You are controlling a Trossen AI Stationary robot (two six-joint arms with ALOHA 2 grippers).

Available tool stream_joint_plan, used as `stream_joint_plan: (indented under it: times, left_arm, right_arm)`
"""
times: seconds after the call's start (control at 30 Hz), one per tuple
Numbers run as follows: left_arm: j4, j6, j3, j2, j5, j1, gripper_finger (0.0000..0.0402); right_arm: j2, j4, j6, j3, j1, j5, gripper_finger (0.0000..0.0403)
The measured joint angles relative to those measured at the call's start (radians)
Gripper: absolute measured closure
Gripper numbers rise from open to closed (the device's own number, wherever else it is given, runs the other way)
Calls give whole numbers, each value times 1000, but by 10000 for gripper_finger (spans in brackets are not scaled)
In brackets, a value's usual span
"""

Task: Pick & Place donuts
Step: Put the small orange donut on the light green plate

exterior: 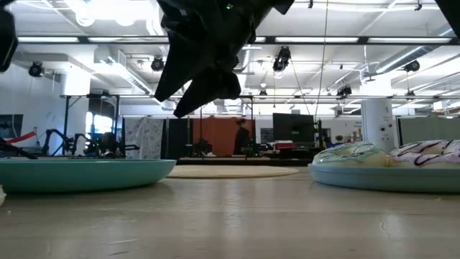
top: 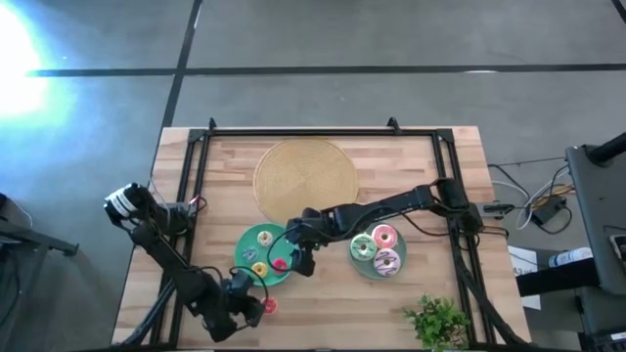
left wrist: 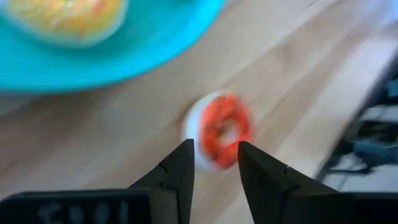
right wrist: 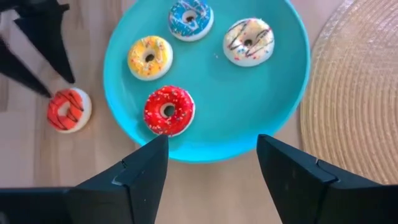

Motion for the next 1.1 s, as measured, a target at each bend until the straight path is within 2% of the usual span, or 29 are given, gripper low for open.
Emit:
stream_joint_plan:
  times: [0.23, 0.63, 0.73, 0.87, 1.03, 1.1]
  left_arm:
    - [11, -1, 1, 4, -29, 16, 303]
    - [38, 21, 9, 77, -1, 42, 306]
    - [40, 44, 19, 77, 0, 44, 332]
    - [45, 109, 31, 71, -38, 46, 390]
    - [31, 155, 34, 46, -119, 52, 400]
    - [-10, 181, 34, 14, -193, 61, 401]
  right_arm:
    - [-3, -21, -9, -2, 0, 2, 166]
    - [-3, -23, -8, -3, 0, 3, 172]
    - [-5, -29, -8, -4, 0, 2, 175]
    - [-32, -35, -33, -5, 0, 3, 179]
    - [-111, -43, -62, -7, 1, 85, 184]
    - [-148, -45, -69, -18, 0, 121, 184]
